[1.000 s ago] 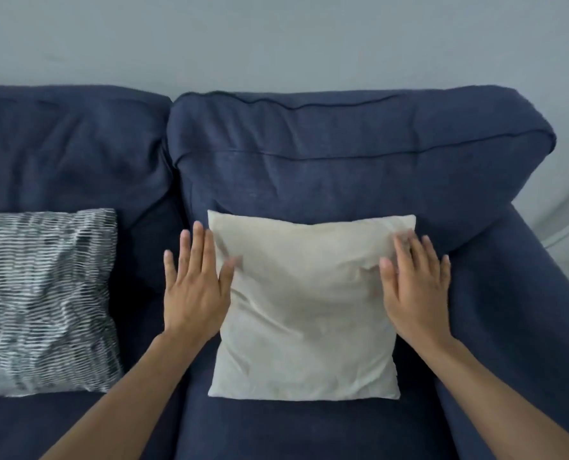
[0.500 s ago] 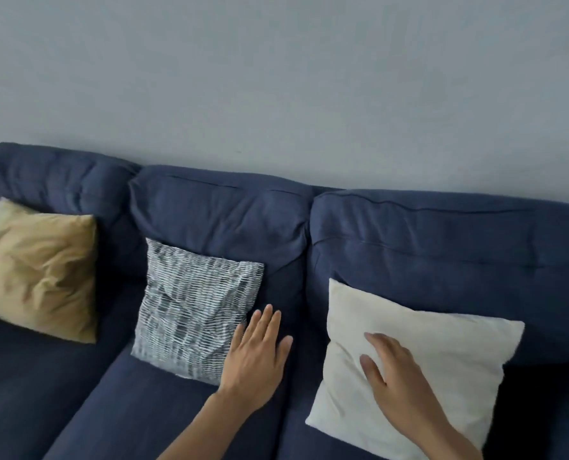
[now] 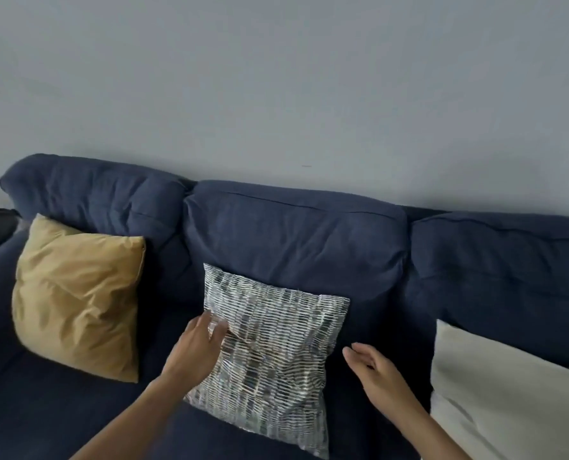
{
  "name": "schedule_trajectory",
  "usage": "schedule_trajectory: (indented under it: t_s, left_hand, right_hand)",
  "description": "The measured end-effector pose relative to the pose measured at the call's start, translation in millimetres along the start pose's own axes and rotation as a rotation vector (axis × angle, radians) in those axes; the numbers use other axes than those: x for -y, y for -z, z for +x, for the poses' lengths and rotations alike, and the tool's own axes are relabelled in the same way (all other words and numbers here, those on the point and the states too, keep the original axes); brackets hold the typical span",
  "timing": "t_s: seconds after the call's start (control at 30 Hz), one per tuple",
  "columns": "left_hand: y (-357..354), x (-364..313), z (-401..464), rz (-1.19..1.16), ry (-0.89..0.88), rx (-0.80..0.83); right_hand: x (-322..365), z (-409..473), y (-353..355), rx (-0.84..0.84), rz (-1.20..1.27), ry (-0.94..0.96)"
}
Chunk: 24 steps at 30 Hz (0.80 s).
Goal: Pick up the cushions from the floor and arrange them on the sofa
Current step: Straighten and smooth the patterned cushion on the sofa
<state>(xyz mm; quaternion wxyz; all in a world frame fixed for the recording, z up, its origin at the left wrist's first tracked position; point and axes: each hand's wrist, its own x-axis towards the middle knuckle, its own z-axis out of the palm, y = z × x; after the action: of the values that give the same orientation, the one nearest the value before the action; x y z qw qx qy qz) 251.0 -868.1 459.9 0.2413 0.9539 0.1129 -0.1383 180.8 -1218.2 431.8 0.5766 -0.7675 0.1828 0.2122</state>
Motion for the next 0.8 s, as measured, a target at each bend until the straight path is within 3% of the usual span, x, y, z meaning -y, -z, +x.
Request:
schedule_trajectory:
  t_s: [0.13,0.27,0.37,0.6,0.73,0.8]
  left_hand:
    - [9,39,80,-0.228,0.064,0.012]
    - [5,52,139,-0.459,0.122,0.124]
    - [-1,56,163,-0.494,0.049,0.2]
    - [-1,59,161,-0.458,-0.197,0.016]
    - [0,50,170,-0.507,-0.247,-0.074]
    - [-3,47,178,-0.513,-0.231,-0.045]
  right_hand:
    - [13,55,-35,-0.153,0.154,-0.043]
    - [20,95,-59,-0.31,0.236,-0.022]
    - [21,113,-73,-0.352,0.258,0.001]
    - [29,101,-70,-0.564,0.092,0.169]
    - [44,105,-62,-0.634,0.051,0.222]
    - [44,116,-60,-0.662,0.069,0.19]
